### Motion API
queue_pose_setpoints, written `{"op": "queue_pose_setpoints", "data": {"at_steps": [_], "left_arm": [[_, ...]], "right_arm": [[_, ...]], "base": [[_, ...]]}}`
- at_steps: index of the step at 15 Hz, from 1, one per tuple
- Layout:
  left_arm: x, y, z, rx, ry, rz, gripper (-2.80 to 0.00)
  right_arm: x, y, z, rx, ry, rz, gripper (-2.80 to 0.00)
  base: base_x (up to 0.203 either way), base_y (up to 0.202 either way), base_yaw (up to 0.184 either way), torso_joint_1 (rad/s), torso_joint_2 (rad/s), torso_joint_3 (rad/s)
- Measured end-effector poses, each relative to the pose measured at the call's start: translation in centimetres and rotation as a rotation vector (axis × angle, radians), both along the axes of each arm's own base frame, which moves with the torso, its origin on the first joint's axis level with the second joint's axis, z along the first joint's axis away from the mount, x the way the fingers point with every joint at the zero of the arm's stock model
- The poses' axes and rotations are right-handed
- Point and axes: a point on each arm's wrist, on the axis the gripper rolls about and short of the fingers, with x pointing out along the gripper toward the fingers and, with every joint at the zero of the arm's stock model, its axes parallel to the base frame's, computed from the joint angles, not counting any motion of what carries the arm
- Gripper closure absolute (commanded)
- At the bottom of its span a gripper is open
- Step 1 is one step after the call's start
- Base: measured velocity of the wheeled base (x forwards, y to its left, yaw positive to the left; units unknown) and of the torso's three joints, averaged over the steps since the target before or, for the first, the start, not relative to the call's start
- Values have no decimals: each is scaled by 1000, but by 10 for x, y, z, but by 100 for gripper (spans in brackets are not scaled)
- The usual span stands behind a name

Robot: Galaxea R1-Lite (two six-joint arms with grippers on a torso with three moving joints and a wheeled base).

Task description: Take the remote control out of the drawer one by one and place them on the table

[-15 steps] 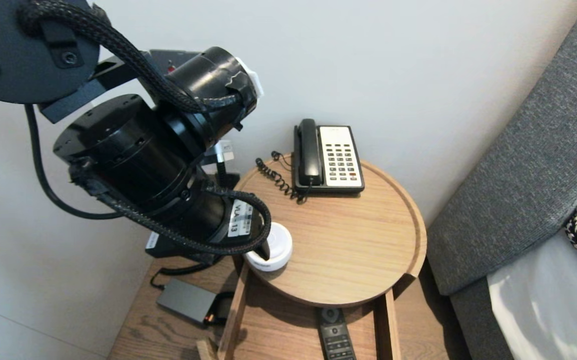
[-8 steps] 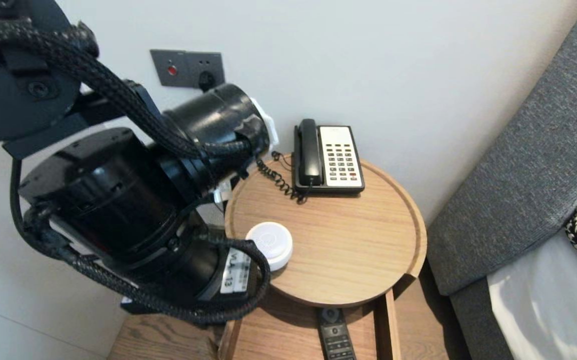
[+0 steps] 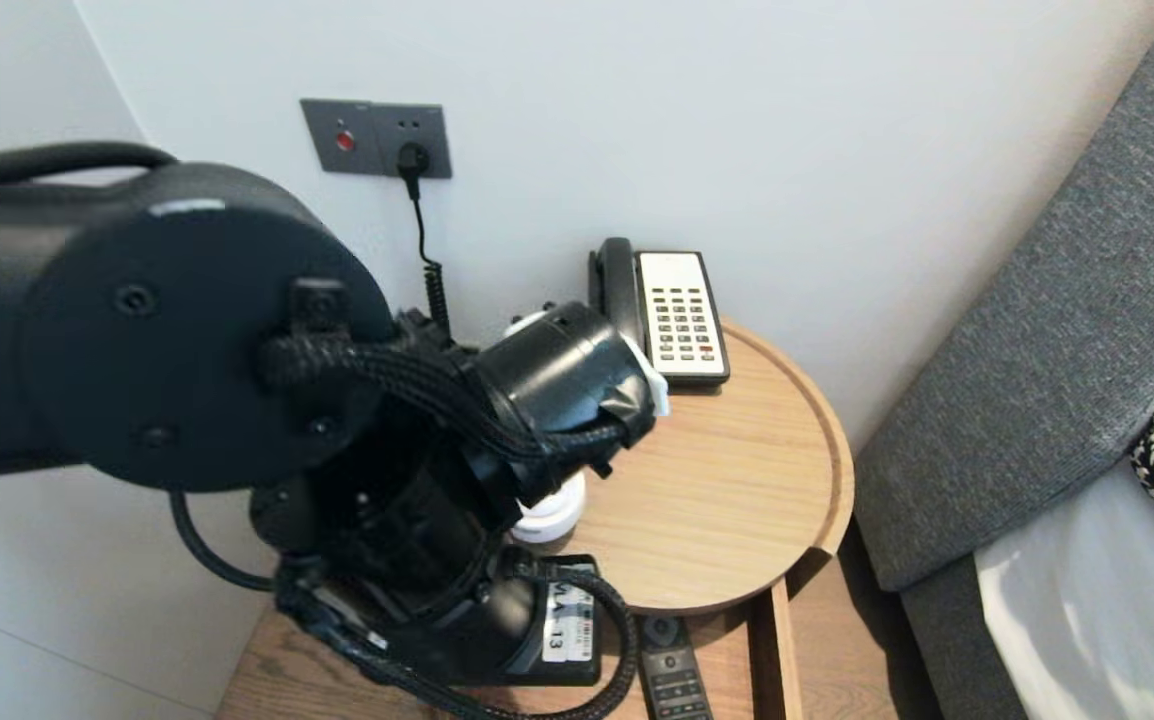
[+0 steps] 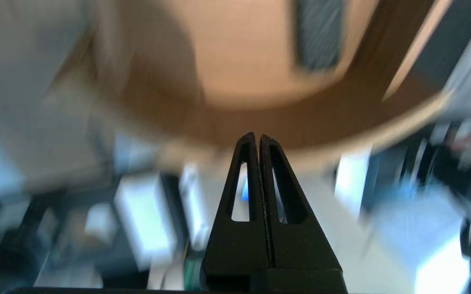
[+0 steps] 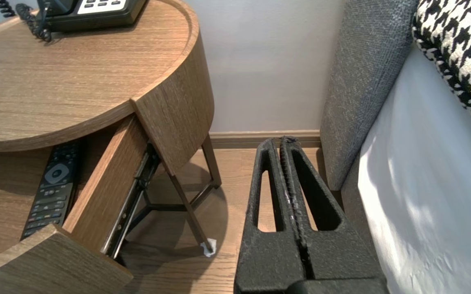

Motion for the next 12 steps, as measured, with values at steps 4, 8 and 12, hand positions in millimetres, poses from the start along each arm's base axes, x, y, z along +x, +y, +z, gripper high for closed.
{"op": "queue_pose_setpoints", "data": {"at_steps": [4, 8, 12], "left_arm": [[4, -22, -24, -32, -145, 31, 0], [3, -41, -35, -94, -218, 25, 0], [-7, -48, -43, -55, -187, -14, 0]], "right_arm": [[0, 0, 0, 0, 0, 0, 0], [0, 0, 0, 0, 0, 0, 0], [0, 0, 0, 0, 0, 0, 0]], "base": [[0, 0, 0, 0, 0, 0], [0, 0, 0, 0, 0, 0], [0, 0, 0, 0, 0, 0]]}}
